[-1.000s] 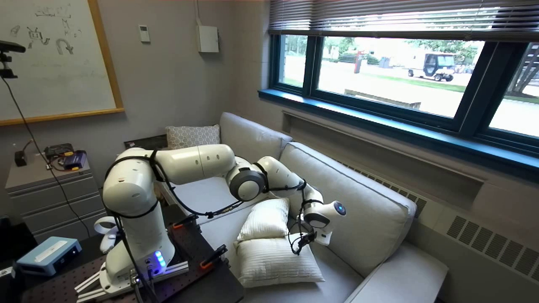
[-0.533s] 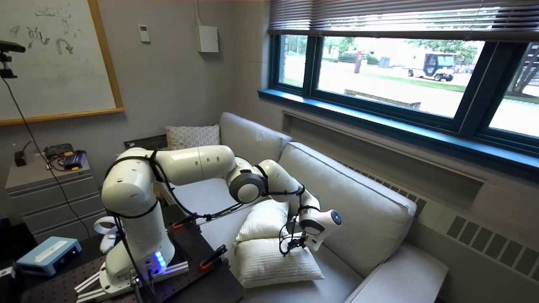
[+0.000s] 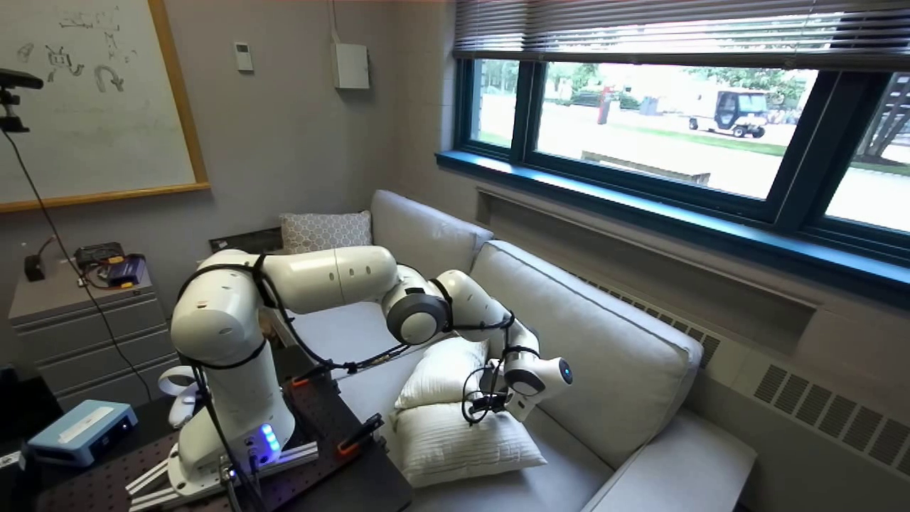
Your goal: Put the two pillows properly on the right side of the couch
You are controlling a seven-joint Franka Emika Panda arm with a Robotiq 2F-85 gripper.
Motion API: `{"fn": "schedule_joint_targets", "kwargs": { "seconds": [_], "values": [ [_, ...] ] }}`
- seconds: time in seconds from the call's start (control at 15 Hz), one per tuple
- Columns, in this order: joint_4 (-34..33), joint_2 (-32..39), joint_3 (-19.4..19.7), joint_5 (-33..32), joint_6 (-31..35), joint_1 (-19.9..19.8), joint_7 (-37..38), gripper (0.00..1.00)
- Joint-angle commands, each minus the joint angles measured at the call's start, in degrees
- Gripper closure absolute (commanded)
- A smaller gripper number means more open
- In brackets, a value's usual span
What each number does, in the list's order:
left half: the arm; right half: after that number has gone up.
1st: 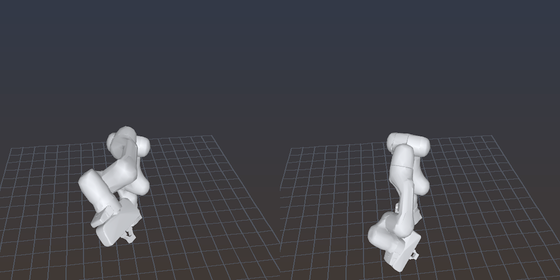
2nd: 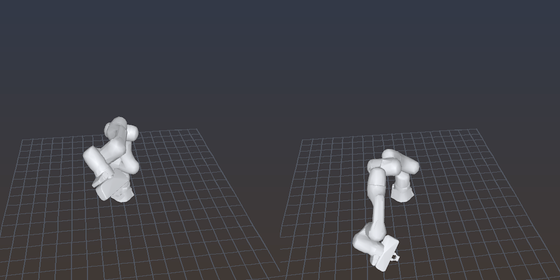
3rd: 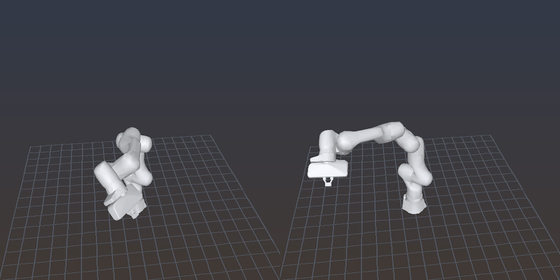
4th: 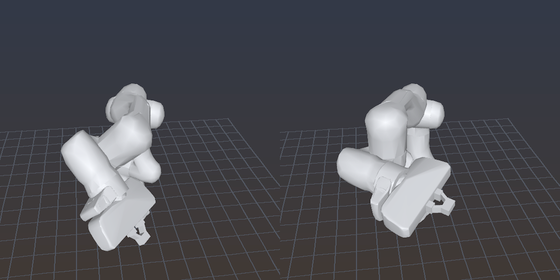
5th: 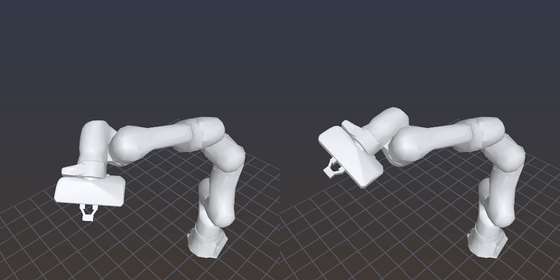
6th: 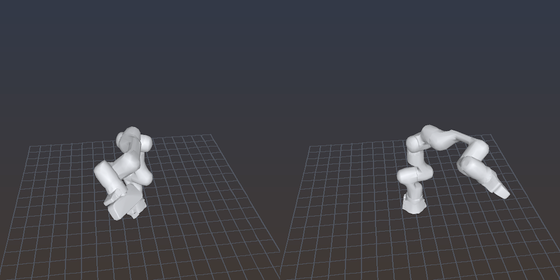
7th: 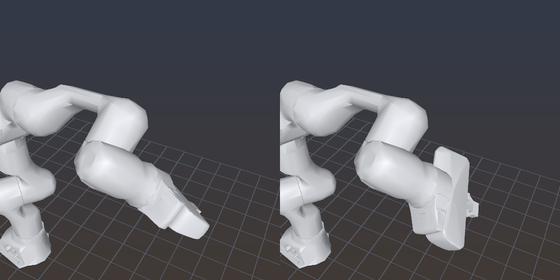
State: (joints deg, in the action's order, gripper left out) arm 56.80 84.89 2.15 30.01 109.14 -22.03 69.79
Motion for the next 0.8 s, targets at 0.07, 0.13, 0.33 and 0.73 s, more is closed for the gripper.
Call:
{"fn": "schedule_joint_targets", "kwargs": {
  "seconds": [0.07, 0.13, 0.33, 0.73],
  "values": [
    [0.52, -0.01, 3.40, -3.85, -0.25, 2.86, 7.18, 0.00],
    [0.36, -0.03, 4.42, -5.16, 0.22, 3.65, 8.85, 0.00],
    [-0.06, -0.35, 7.17, -9.55, 2.68, 6.49, 12.96, 0.00],
    [-1.31, -0.88, 6.54, -16.83, 2.97, 12.69, 15.24, 0.00]
  ]
}}
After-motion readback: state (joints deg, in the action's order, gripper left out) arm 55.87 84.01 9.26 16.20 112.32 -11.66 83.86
